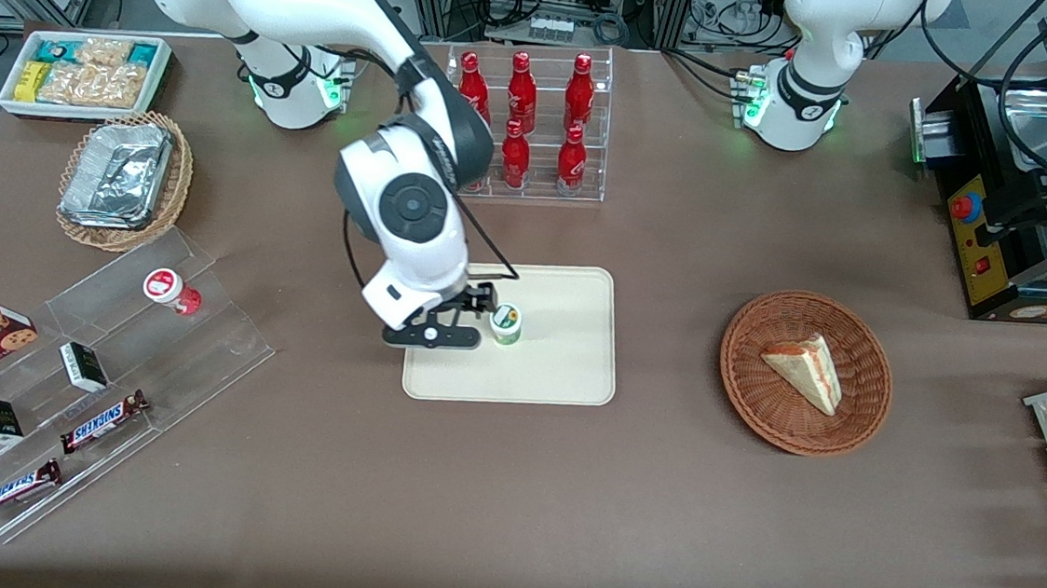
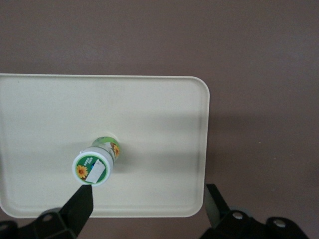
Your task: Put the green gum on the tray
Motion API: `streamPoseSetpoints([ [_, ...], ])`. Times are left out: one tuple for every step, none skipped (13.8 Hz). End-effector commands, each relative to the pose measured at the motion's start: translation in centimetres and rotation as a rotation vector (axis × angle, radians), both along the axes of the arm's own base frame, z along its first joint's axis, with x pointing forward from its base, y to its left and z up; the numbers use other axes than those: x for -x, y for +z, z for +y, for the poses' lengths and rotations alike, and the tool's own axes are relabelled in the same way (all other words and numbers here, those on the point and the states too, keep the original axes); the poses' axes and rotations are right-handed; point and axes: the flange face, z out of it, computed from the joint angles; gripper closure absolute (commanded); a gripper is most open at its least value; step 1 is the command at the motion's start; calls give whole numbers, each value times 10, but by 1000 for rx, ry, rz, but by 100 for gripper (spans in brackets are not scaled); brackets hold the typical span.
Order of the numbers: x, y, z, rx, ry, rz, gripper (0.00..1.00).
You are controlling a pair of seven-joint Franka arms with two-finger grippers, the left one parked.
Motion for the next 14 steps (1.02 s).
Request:
streamPoseSetpoints([
  [-2, 25, -22, 6, 45, 18, 0],
  [-4, 29, -32, 9, 60, 29, 0],
  [-8, 34, -45, 10, 88, 46, 0],
  [-13, 38, -59, 6, 110, 61, 0],
  [-19, 44, -75, -2, 127, 66, 0],
  [-20, 49, -86, -4, 172, 69, 0],
  [-24, 53, -101, -3, 207, 79, 0],
  [-29, 59, -122, -6, 217, 100, 0],
  [-34, 64, -140, -19, 223, 105, 0],
  [-38, 69, -161, -28, 213, 102, 0],
  [-40, 74, -183, -34, 194, 101, 0],
  [-39, 78, -202, -40, 186, 100, 0],
  [-38, 82, -219, -45, 190, 100, 0],
  [-36, 86, -238, -53, 197, 99, 0],
])
